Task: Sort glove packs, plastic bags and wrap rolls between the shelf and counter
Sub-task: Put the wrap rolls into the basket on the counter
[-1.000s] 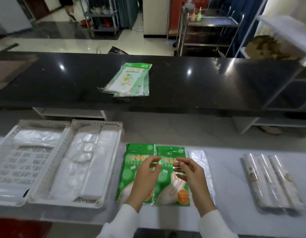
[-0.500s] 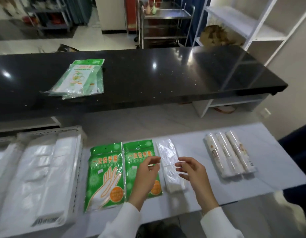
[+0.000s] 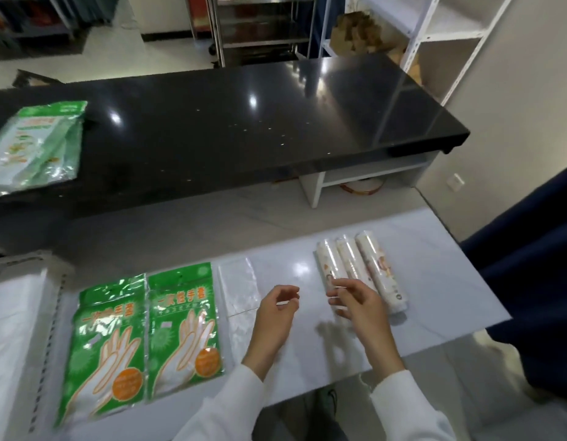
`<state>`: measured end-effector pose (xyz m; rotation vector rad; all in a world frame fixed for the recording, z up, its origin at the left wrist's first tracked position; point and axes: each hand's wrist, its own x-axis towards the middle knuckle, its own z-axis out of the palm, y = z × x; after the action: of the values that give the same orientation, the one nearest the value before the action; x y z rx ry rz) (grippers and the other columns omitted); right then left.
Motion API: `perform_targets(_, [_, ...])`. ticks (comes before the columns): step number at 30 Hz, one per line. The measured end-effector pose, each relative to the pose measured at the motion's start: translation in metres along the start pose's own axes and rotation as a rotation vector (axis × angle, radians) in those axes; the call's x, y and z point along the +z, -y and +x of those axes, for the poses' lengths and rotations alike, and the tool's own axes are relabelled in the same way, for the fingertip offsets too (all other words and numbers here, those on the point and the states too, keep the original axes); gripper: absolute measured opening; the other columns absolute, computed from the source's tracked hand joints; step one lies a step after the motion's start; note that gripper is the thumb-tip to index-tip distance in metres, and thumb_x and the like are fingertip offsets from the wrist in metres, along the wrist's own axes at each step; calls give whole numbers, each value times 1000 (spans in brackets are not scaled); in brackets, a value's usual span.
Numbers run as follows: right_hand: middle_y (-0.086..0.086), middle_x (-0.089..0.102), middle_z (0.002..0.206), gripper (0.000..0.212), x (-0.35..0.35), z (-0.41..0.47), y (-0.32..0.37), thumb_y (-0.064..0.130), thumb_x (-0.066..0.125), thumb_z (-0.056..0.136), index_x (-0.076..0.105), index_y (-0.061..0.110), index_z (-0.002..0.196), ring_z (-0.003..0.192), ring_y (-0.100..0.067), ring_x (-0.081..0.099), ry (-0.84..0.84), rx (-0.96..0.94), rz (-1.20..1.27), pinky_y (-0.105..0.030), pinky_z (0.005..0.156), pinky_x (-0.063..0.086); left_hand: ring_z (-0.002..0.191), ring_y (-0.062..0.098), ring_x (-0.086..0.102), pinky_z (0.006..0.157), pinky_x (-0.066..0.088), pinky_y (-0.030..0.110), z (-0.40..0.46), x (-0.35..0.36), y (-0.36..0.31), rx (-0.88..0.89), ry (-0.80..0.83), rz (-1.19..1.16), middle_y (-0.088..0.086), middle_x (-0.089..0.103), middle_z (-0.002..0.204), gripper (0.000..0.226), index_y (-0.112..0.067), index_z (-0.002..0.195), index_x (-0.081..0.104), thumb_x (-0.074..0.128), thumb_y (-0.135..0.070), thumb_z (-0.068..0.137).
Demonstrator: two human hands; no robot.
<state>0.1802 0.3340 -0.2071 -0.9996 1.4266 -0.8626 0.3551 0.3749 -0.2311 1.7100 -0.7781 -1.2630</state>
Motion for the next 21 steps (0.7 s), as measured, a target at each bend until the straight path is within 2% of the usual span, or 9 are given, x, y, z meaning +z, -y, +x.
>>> perform_targets(3, [-6, 79, 98, 19, -36, 27, 9, 5, 60, 102, 74, 18, 105, 93, -20, 77, 7, -30, -30, -29, 77, 61, 104, 12, 69, 93, 60, 38, 14, 40, -12, 4, -21, 3, -7, 73, 114, 25, -33, 107, 69, 63, -11, 97])
perform_targets(5, [-2, 79, 99, 20, -59, 43, 14, 7, 62, 101, 76, 21, 101, 93, -16, 77, -6, -36, -41, -28, 78, 61, 104, 7, 67, 90, 58, 33, 20, 62, -18, 9, -31, 18, -11, 69, 116, 24, -35, 108, 65, 64, -13, 98])
perform_targets(8, [9, 79, 100, 21, -91, 65, 19, 12, 63, 99, 77, 27, 98, 94, -9, 75, -13, -46, -99, -25, 79, 60, 99, 0, 63, 68, 51, 11, 23, 86, -25, -20, -23, 49, -21, 59, 117, 23, -37, 113, 58, 67, -21, 98])
perform_targets(9, [11, 78, 101, 21, -100, 72, 19, 12, 62, 99, 77, 27, 97, 95, -9, 74, -15, -46, -118, -25, 79, 59, 98, 0, 62, 62, 49, 9, 25, 92, -26, -34, -32, 71, -20, 56, 117, 27, -35, 119, 56, 67, -22, 99])
perform_targets(11, [9, 79, 101, 21, -114, 84, 18, 11, 62, 97, 77, 26, 97, 98, -12, 73, -27, -40, -120, -31, 83, 59, 100, 3, 61, 63, 48, 10, 31, 103, -26, -54, -67, 105, -12, 55, 122, 37, -29, 129, 51, 67, -18, 98])
perform_targets(14, [12, 79, 97, 21, -126, 97, 17, 12, 64, 96, 77, 28, 96, 95, -10, 74, -27, -31, -112, -31, 83, 57, 101, 6, 64, 74, 52, 17, 37, 119, -27, -84, -114, 108, -4, 60, 124, 45, -25, 130, 48, 73, -16, 93])
perform_targets(18, [6, 80, 96, 21, -132, 110, 16, 11, 62, 98, 76, 26, 98, 93, -13, 76, 3, -8, -87, -35, 83, 60, 98, 4, 67, 77, 58, 23, 38, 137, -22, -96, -175, 97, -14, 64, 115, 57, -33, 126, 48, 85, -29, 83])
perform_targets(21, [6, 80, 96, 21, -136, 117, 13, 11, 61, 99, 76, 27, 99, 93, -14, 76, 21, 7, -102, -34, 81, 60, 93, 0, 67, 73, 55, 21, 37, 142, -19, -119, -226, 118, -21, 66, 107, 52, -38, 120, 52, 86, -36, 81])
